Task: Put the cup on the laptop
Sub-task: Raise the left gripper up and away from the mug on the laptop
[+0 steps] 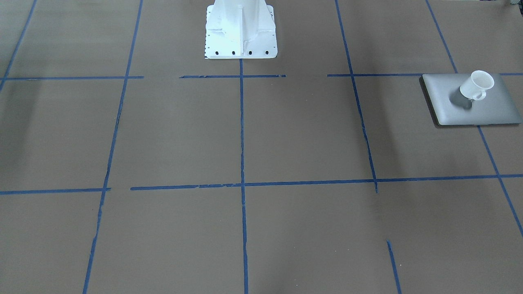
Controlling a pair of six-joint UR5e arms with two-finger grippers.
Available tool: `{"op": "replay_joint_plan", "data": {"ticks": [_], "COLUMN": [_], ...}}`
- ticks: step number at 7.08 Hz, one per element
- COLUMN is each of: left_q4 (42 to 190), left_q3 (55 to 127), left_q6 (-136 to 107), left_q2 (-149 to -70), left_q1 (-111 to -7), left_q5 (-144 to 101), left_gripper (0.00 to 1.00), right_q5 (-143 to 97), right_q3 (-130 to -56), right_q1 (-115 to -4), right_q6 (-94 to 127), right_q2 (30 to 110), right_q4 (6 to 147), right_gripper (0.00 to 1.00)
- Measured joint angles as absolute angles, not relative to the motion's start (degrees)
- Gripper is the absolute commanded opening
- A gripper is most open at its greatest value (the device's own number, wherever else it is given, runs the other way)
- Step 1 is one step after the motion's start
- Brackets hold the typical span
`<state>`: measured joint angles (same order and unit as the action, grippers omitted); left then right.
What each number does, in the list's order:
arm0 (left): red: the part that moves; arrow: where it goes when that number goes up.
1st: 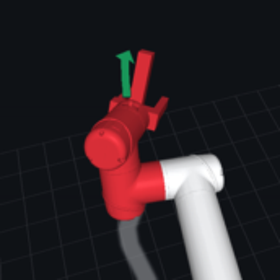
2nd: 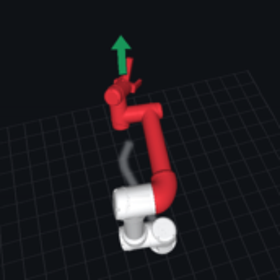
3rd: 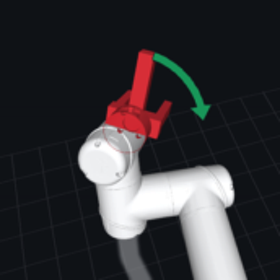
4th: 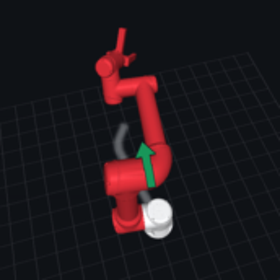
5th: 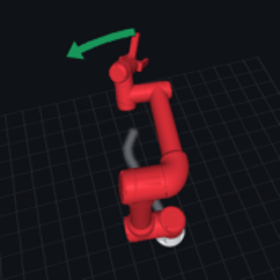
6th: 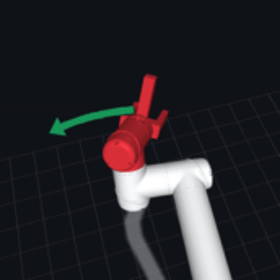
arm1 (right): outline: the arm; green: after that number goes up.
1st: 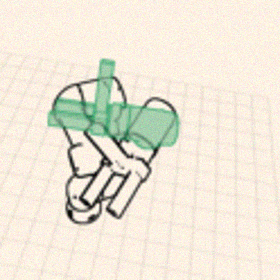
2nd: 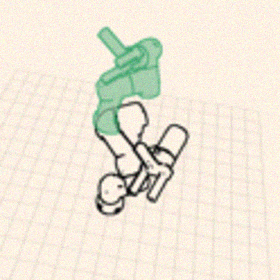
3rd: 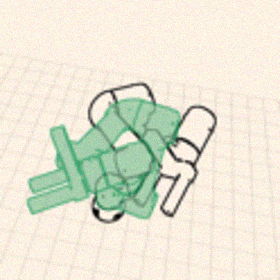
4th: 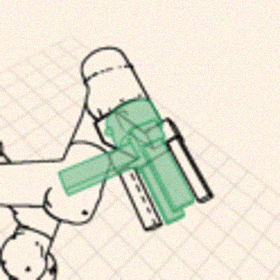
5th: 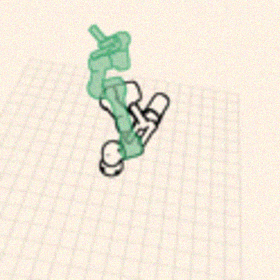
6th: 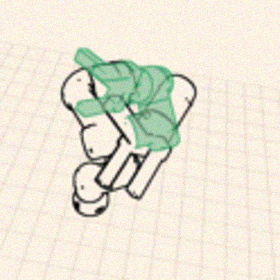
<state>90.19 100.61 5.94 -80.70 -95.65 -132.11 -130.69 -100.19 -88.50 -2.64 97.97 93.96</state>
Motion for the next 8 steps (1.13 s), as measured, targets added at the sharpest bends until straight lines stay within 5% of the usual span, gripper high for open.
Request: {"op": "replay_joint_plan", "data": {"ticks": [8], "left_q4": [89.4], "left_q3": [102.2], "left_q6": [5.0], "left_q2": [-80.2], "left_q1": [-91.9], "left_q5": [-131.4], "left_gripper": [1.00], "right_q5": [-130.7], "right_q3": [-100.2], "right_q1": [-88.5], "right_q6": [-2.6], "right_q2": [98.0], "right_q4": [94.0], "right_gripper": [1.00]}}
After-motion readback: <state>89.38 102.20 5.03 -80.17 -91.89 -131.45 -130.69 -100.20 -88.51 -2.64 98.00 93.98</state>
